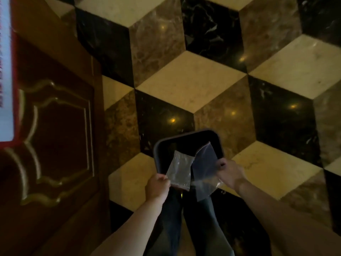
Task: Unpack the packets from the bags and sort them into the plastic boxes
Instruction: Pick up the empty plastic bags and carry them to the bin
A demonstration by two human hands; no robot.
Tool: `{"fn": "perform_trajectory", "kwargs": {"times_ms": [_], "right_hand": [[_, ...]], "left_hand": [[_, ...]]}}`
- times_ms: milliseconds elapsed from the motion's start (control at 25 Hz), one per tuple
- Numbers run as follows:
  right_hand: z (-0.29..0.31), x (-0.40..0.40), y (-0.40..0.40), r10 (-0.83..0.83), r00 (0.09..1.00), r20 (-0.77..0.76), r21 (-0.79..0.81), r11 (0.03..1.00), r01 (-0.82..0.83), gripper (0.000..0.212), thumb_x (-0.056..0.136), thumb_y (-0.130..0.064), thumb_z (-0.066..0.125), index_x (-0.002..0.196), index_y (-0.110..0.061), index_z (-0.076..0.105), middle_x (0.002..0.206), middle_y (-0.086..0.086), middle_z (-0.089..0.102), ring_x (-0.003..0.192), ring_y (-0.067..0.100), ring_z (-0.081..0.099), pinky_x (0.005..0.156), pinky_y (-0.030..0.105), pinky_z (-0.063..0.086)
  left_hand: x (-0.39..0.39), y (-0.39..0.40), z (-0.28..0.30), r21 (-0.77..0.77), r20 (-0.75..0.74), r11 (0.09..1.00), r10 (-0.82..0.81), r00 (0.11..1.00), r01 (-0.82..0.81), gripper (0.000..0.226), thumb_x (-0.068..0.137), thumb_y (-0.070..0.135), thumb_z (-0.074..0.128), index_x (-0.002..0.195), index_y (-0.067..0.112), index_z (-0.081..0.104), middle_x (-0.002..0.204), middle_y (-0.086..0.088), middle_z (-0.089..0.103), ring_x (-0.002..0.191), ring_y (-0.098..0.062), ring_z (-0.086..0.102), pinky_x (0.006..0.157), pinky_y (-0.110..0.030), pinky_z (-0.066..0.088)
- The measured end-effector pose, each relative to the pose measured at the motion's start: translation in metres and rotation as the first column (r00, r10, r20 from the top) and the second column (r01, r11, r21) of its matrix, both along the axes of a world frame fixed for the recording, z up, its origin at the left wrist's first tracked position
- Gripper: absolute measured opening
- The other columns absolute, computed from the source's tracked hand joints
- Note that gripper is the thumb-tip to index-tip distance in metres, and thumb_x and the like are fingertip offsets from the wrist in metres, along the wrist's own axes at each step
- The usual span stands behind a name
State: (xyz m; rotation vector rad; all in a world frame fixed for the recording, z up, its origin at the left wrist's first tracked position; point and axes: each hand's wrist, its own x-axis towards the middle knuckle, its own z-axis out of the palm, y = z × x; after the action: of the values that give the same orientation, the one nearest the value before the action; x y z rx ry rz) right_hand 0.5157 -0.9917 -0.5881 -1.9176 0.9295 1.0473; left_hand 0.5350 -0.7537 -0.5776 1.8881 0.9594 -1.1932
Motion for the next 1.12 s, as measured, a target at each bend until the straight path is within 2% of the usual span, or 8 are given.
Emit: {"fn": "perform_trajectory", "kwargs": {"times_ms": [120,240,320,480,680,920,1040,1120], "right_hand": [[-0.054,0.009,0.014,-0.008,1.000,-0.027,-0.037,0.999,0.007,0.025,0.090,-0.017,0.048,0.112,-0.020,0.061,0.098,0.010,0.068,0.084,0.028,0.063,0.059,0.029,0.042],[-0.099,0.020,0.021,0.035,0.997,-0.065,-0.081,0.996,-0.040,0.035,0.092,-0.018,0.048,0.126,-0.021,0.057,0.113,0.013,0.068,0.099,0.033,0.063,0.065,0.028,0.044],[-0.123,0.026,0.023,0.037,0.996,-0.084,-0.087,0.995,-0.044,0.043,0.090,-0.016,0.050,0.133,-0.022,0.052,0.115,0.015,0.066,0.099,0.035,0.063,0.070,0.033,0.047],[-0.169,0.028,0.022,-0.001,0.994,-0.109,-0.076,0.997,-0.007,0.037,0.090,-0.012,0.050,0.126,-0.015,0.056,0.100,0.019,0.068,0.086,0.037,0.065,0.076,0.044,0.056],[-0.214,0.028,0.026,0.031,0.990,-0.139,-0.072,0.997,-0.041,0.023,0.093,-0.008,0.050,0.112,0.001,0.061,0.109,0.026,0.064,0.102,0.044,0.059,0.080,0.042,0.047],[-0.246,0.018,0.035,0.132,0.984,-0.121,-0.148,0.978,-0.149,0.024,0.093,-0.008,0.052,0.114,0.000,0.062,0.116,0.024,0.063,0.108,0.043,0.058,0.089,0.044,0.048],[-0.246,0.018,0.033,0.177,0.976,-0.127,-0.190,0.962,-0.199,0.024,0.094,-0.009,0.050,0.112,-0.001,0.063,0.115,0.023,0.064,0.108,0.041,0.060,0.088,0.042,0.048],[-0.238,0.020,0.035,0.197,0.972,-0.127,-0.198,0.955,-0.220,0.024,0.094,-0.012,0.049,0.112,-0.002,0.063,0.114,0.022,0.065,0.107,0.041,0.060,0.086,0.042,0.048]], "left_hand": [[0.003,-0.015,-0.051,0.021,-0.052,0.988,0.154,0.987,-0.153,0.013,0.092,0.007,0.052,0.092,0.015,0.061,0.073,-0.005,0.062,0.062,-0.017,0.056,0.051,-0.027,0.041],[0.015,-0.028,-0.097,0.028,-0.116,0.964,0.265,0.957,-0.264,0.016,0.094,0.004,0.048,0.086,0.011,0.060,0.069,-0.004,0.060,0.058,-0.014,0.054,0.050,-0.026,0.042],[0.022,-0.033,-0.128,0.044,-0.147,0.959,0.285,0.947,-0.281,0.023,0.095,0.004,0.047,0.076,0.009,0.059,0.068,-0.006,0.059,0.057,-0.014,0.054,0.050,-0.026,0.044],[0.026,-0.041,-0.183,0.096,-0.167,0.946,0.322,0.932,-0.309,0.023,0.095,0.007,0.048,0.075,0.007,0.060,0.066,-0.008,0.061,0.055,-0.016,0.056,0.043,-0.025,0.046],[0.026,-0.043,-0.243,0.108,-0.187,0.956,0.289,0.939,-0.273,0.022,0.099,0.009,0.042,0.099,0.002,0.063,0.067,-0.008,0.058,0.053,-0.017,0.052,0.050,-0.027,0.046],[0.021,-0.048,-0.281,0.087,-0.168,0.956,0.293,0.941,-0.282,0.030,0.100,0.013,0.040,0.123,0.007,0.058,0.089,-0.010,0.060,0.052,-0.015,0.049,0.040,-0.024,0.035],[0.022,-0.047,-0.283,0.046,-0.201,0.963,0.268,0.942,-0.264,0.032,0.100,0.016,0.041,0.128,0.010,0.055,0.111,-0.014,0.065,0.060,-0.015,0.053,0.045,-0.027,0.039],[0.021,-0.045,-0.275,0.047,-0.229,0.970,0.241,0.943,-0.237,0.032,0.100,0.021,0.045,0.128,0.009,0.055,0.117,-0.013,0.065,0.063,-0.017,0.056,0.048,-0.029,0.043]]}}
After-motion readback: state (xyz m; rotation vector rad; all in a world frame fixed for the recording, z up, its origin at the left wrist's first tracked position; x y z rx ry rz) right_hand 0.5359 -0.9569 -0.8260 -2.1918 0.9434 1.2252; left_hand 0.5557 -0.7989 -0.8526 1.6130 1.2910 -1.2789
